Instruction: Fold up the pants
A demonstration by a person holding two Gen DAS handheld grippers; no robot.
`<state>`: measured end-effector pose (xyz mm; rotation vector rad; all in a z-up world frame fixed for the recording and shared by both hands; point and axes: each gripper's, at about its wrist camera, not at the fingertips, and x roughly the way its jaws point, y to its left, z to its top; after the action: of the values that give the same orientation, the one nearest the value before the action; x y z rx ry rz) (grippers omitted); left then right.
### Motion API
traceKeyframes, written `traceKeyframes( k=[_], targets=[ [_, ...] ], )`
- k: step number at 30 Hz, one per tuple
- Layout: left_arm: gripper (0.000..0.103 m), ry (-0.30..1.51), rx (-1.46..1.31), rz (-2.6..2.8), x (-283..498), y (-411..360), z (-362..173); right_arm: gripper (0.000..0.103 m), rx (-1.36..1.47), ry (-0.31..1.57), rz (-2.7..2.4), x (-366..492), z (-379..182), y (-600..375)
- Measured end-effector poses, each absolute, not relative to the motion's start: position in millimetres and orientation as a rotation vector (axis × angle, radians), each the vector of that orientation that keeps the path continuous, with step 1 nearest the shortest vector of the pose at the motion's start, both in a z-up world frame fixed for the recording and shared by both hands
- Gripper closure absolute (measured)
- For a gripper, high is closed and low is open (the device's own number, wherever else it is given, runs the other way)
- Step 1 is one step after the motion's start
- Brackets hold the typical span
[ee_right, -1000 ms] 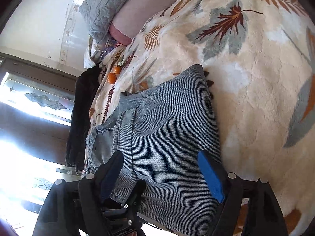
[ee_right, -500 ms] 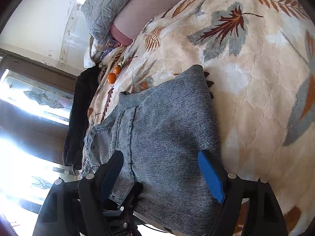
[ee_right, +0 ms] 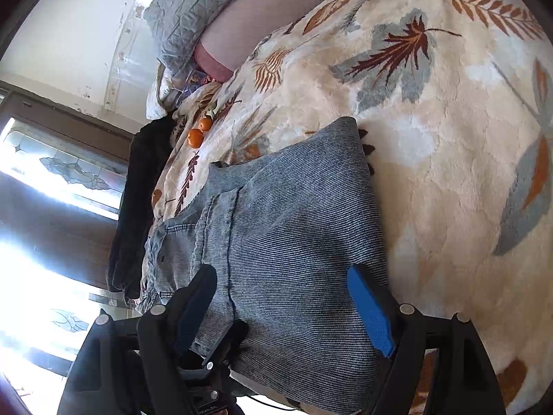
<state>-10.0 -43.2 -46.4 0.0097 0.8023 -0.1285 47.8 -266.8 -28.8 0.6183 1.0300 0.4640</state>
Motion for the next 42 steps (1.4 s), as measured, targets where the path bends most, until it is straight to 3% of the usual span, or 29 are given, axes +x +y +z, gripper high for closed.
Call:
traceKeyframes(
  k=[3, 7, 9, 14, 26, 38, 42],
  targets=[
    [0.000, 0.801, 0.007, -0.124, -10, -44, -47, 0.022, 0.582, 0.945, 0.480, 41, -12, -268],
    [0.000, 0.803, 0.011, -0.116, -9, -45, -47, 0.022, 0.638, 1.102, 0.399, 55, -46, -275],
    [0.000, 0.794, 0.003, -0.118, -10, -43, -40, 0.022, 0.663, 1.074, 0.402, 55, -41, -279],
    [0.000, 0.592, -0.038, -0.064, -29, -29, -6, 0.022, 0.617, 1.074, 0.399, 55, -41, -275],
    [0.000, 0.715, -0.254, 0.011, -9, 16, -20, 0.021, 0.567, 1.049, 0.381, 51, -35, -270],
    [0.000, 0.826, 0.012, 0.031, 2, -19, -40, 0.021, 0.579, 1.003, 0.392, 87, -6, -253],
    [0.000, 0.835, -0.016, 0.013, 2, -15, -39, 0.021, 0.526, 1.141, 0.344, 112, -38, -240]
  ],
)
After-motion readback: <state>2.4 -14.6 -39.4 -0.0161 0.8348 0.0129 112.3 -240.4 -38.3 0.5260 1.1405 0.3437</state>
